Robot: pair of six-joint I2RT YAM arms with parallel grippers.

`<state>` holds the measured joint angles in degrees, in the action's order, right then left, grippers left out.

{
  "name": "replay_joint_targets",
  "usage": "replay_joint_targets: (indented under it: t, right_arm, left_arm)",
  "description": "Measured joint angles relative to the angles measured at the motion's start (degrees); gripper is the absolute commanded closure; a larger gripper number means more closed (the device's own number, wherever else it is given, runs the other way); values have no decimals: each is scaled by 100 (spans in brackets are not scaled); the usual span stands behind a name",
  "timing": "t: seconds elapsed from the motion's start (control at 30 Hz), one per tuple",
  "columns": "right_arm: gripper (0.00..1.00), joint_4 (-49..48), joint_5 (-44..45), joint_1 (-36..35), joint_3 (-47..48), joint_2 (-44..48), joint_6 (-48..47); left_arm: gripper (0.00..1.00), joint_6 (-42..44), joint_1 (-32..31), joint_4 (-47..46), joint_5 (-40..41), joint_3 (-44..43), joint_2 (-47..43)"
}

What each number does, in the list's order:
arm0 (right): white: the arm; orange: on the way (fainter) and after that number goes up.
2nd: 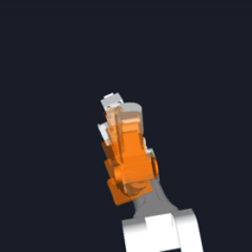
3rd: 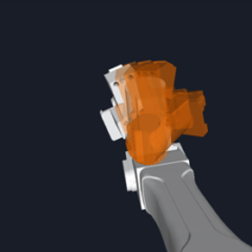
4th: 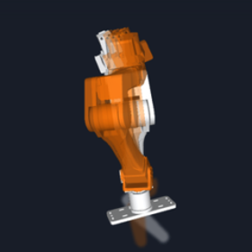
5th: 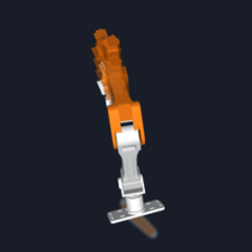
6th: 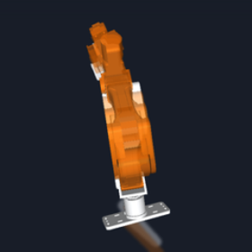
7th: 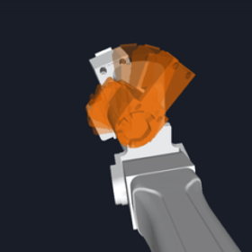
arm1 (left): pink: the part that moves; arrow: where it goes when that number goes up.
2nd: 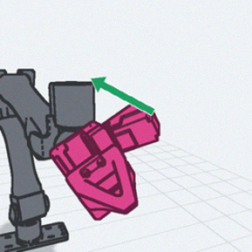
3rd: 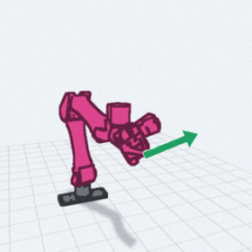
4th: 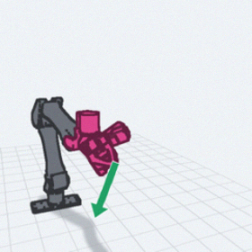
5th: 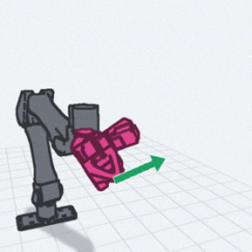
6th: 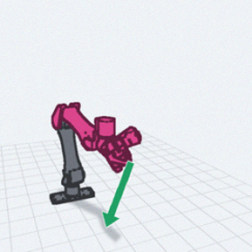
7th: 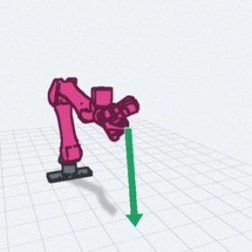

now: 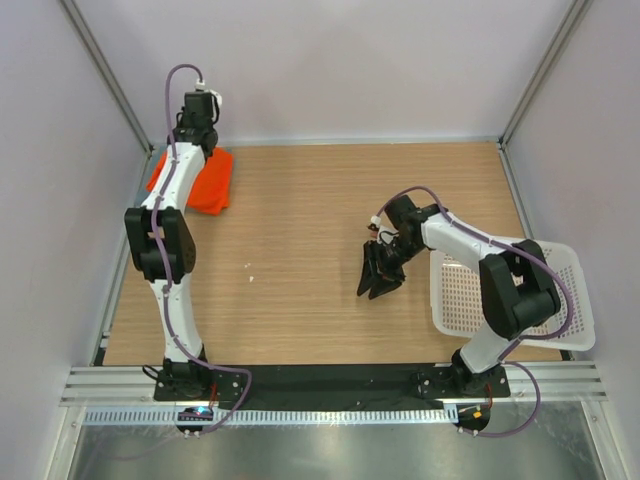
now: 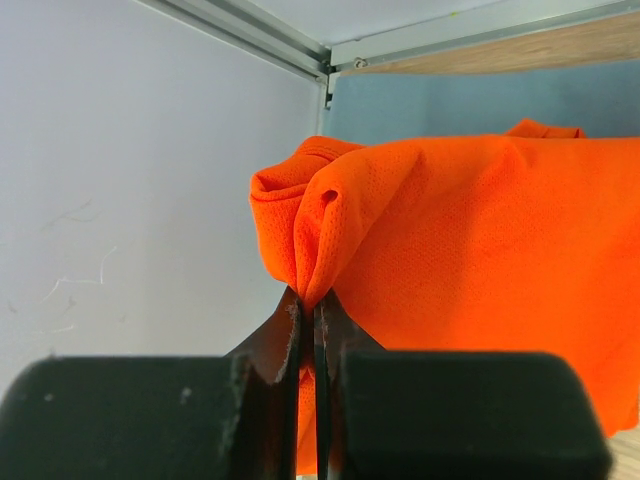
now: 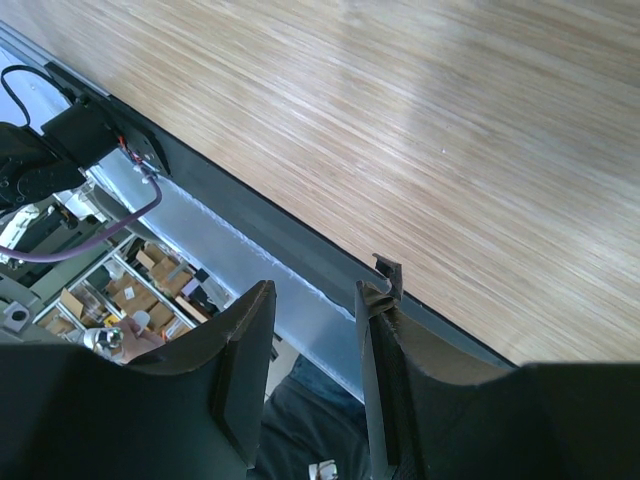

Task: Fold and stack the t-shirts
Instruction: Neatly place the folded tshirt to the corner

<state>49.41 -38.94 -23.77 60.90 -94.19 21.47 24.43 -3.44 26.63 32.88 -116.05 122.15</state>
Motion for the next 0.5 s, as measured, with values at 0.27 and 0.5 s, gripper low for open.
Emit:
replay_joint_targets:
  t: [0.27,0.5]
  right_arm:
    - [55,-85,-20,0,186,-227,125]
    - [55,-118,-20,0,363,-470,177]
  left_arm:
    - [100,-4,177,-33,-92,-184,275]
    - [100,-55,356,-39,-297,-662,734]
